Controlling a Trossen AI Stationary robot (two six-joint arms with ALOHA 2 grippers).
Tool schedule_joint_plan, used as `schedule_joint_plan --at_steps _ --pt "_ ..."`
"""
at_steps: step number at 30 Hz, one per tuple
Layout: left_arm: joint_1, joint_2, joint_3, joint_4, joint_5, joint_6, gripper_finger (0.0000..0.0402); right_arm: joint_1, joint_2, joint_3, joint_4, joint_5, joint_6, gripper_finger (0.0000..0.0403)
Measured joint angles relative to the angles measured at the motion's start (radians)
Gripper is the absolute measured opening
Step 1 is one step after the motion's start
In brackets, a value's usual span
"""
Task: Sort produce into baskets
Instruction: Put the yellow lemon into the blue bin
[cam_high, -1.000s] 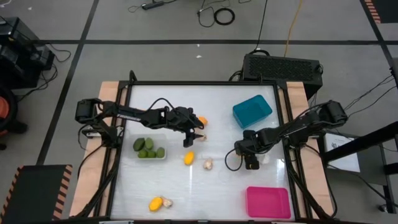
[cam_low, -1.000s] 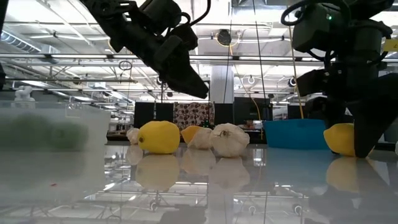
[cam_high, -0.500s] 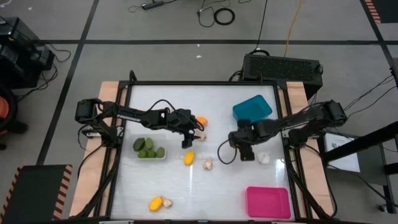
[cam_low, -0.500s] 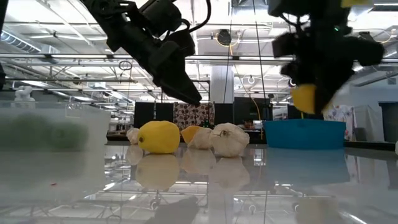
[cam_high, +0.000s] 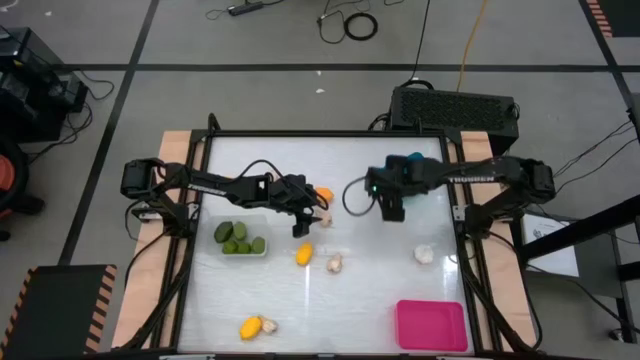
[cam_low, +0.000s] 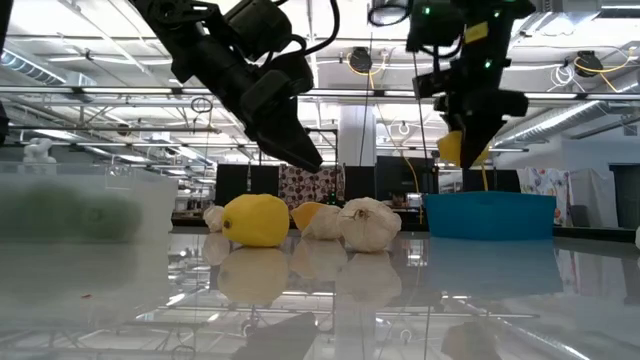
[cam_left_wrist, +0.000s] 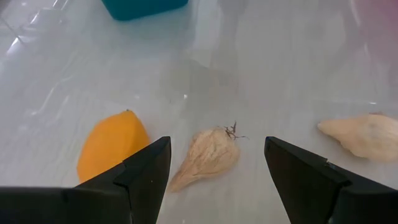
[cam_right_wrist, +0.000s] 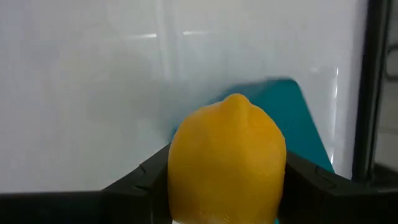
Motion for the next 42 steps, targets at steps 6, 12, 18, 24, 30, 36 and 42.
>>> schedule_joint_plan --at_steps 6,12,18,24,30,36,42 --pt "0.0 0.0 0.0 -0.029 -0.001 -0.024 0.0267 -0.112 0.0 -0.001 0.0 0.0 0.085 0.0213" --pt "-0.002 0.0 0.0 -0.049 -0.006 -0.027 0.0267 -0.187 0.0 -0.001 -0.025 0.002 0.171 0.0246" --pt "-0.004 0.0 0.0 -0.049 -0.008 -0.051 0.0267 -0.221 0.0 -0.001 -0.039 -0.001 0.153 0.0283" --pt "-0.004 0.0 0.0 -0.013 -0.009 -0.101 0.0267 -0.184 -0.014 -0.001 -0.061 -0.018 0.211 0.0288" --pt "-0.005 0.0 0.0 -0.003 -0.052 -0.054 0.0267 -0.038 -0.115 -0.004 -0.097 -0.086 0.314 0.0276" --pt "0.03 0.0 0.041 -0.009 -0.118 0.135 0.0267 0.196 -0.288 -0.136 0.064 -0.033 0.514 0.0269" --pt "0.101 0.0 0.089 -0.042 -0.114 0.167 0.0267 0.386 -0.42 -0.351 0.39 0.023 0.608 0.0269"
